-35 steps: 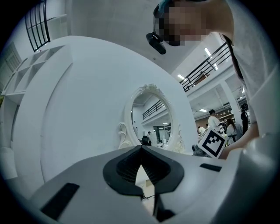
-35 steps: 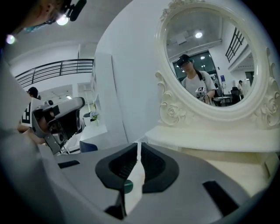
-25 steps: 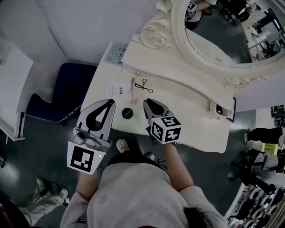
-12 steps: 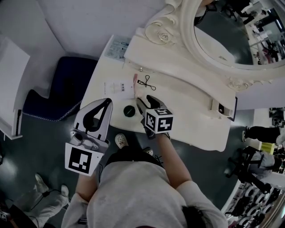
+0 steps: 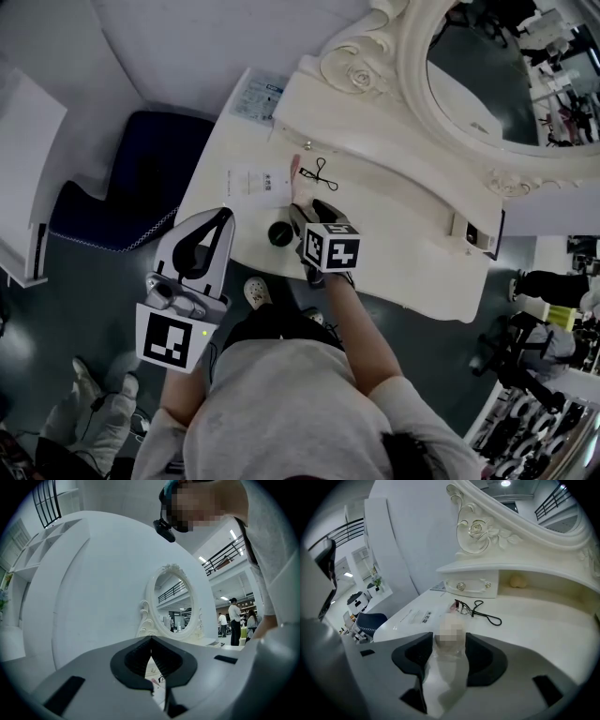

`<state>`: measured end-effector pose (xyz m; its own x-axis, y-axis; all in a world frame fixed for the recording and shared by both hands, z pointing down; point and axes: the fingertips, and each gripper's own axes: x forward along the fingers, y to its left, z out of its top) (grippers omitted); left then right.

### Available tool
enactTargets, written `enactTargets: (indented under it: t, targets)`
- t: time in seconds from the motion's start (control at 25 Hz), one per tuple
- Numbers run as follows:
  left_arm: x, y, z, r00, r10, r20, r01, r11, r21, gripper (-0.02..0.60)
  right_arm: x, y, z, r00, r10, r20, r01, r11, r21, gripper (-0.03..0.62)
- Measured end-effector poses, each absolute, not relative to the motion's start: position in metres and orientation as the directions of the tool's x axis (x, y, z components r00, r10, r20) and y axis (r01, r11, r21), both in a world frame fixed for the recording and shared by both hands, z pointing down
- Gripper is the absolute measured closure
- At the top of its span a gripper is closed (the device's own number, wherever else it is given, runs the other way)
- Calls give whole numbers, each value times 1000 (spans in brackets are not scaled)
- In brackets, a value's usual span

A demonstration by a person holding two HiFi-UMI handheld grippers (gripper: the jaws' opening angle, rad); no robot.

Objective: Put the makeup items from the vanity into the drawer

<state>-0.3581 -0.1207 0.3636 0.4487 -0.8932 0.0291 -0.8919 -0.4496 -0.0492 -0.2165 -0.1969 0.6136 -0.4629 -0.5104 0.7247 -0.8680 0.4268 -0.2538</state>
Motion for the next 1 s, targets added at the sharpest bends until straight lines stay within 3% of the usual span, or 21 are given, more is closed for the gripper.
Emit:
enactTargets:
  t: [0.4,1.0]
  targets:
    - [-360,-116,364,440,-897,28,-896,-441,-50,566,-210,-195,606,-426,-558,712,-879,441,-181,464]
    - [-335,-116,355,469,-883,19,-882,-469,-53,566,-205,-190,522,-522,-679,516,-843,504,-189,476]
